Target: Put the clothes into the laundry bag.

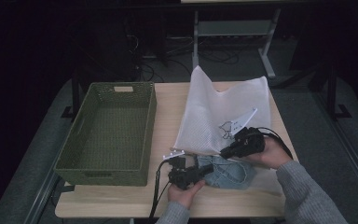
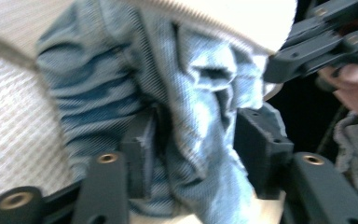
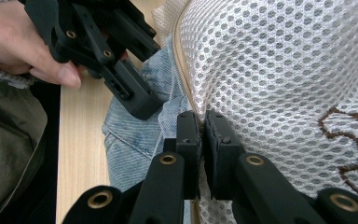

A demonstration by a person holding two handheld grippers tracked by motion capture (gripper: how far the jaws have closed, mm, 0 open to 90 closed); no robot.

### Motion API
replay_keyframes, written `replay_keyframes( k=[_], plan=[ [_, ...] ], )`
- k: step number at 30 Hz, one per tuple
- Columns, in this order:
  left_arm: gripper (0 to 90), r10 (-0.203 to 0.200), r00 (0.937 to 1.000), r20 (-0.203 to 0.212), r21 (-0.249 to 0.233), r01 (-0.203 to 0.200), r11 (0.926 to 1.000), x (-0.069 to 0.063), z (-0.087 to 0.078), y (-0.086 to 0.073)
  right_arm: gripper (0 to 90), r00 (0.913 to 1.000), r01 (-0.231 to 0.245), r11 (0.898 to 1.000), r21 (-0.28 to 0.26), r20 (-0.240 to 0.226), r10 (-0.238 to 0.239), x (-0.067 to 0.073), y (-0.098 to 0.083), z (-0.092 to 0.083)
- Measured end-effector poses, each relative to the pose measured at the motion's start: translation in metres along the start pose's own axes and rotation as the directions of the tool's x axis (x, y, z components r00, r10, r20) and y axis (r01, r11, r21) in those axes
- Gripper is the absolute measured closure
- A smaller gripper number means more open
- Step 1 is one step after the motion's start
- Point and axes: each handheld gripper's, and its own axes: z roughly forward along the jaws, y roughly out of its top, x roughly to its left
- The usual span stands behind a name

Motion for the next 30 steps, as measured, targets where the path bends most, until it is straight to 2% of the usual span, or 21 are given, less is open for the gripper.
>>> replay_keyframes(
  k=[1, 4, 6, 14, 16, 18, 24, 30],
  plan=[
    [50.9, -0.003, 1.0000, -0.001, 0.007, 0.003, 1.0000, 0.000, 0.001, 0.000, 84.6, 1.0000, 0.000, 1.000, 0.001, -0.001, 0.000, 0.001, 0.000, 0.000],
    [69.8, -0.018, 0.9997, 0.017, 0.023, 0.018, 0.9996, 0.002, 0.006, 0.002, 85.7, 0.9999, 0.005, 1.000, -0.001, -0.012, -0.005, 0.002, 0.001, 0.000],
    [79.9, -0.015, 0.9994, 0.032, 0.001, 0.015, 0.9999, 0.000, 0.007, 0.002, 86.5, 0.9996, 0.015, 1.000, -0.003, -0.024, -0.015, 0.004, 0.002, -0.001],
    [83.6, -0.001, 0.9956, 0.094, -0.086, 0.009, 0.9963, -0.014, 0.002, 0.015, 87.1, 0.9943, 0.057, 0.997, -0.058, -0.087, -0.062, 0.015, 0.010, -0.017],
    [83.5, 0.015, 0.9958, 0.091, -0.098, -0.006, 0.9952, -0.017, 0.001, 0.019, 87.2, 0.9907, 0.062, 0.995, -0.078, -0.116, -0.071, 0.018, 0.011, -0.019],
    [83.4, 0.017, 0.9965, 0.081, -0.089, -0.010, 0.9960, -0.016, 0.001, 0.018, 87.1, 0.9917, 0.059, 0.995, -0.077, -0.110, -0.068, 0.017, 0.012, -0.019],
    [77.2, 0.004, 0.9988, 0.048, -0.046, -0.002, 0.9989, -0.004, 0.000, 0.007, 86.6, 0.9949, 0.030, 0.999, -0.031, -0.095, -0.033, 0.010, 0.008, -0.006],
    [45.1, 0.038, 0.9991, -0.017, -0.009, -0.038, 0.9992, -0.004, -0.008, -0.001, 86.3, 0.9969, 0.019, 0.999, -0.030, -0.076, -0.021, 0.007, 0.004, -0.001]
  ],
)
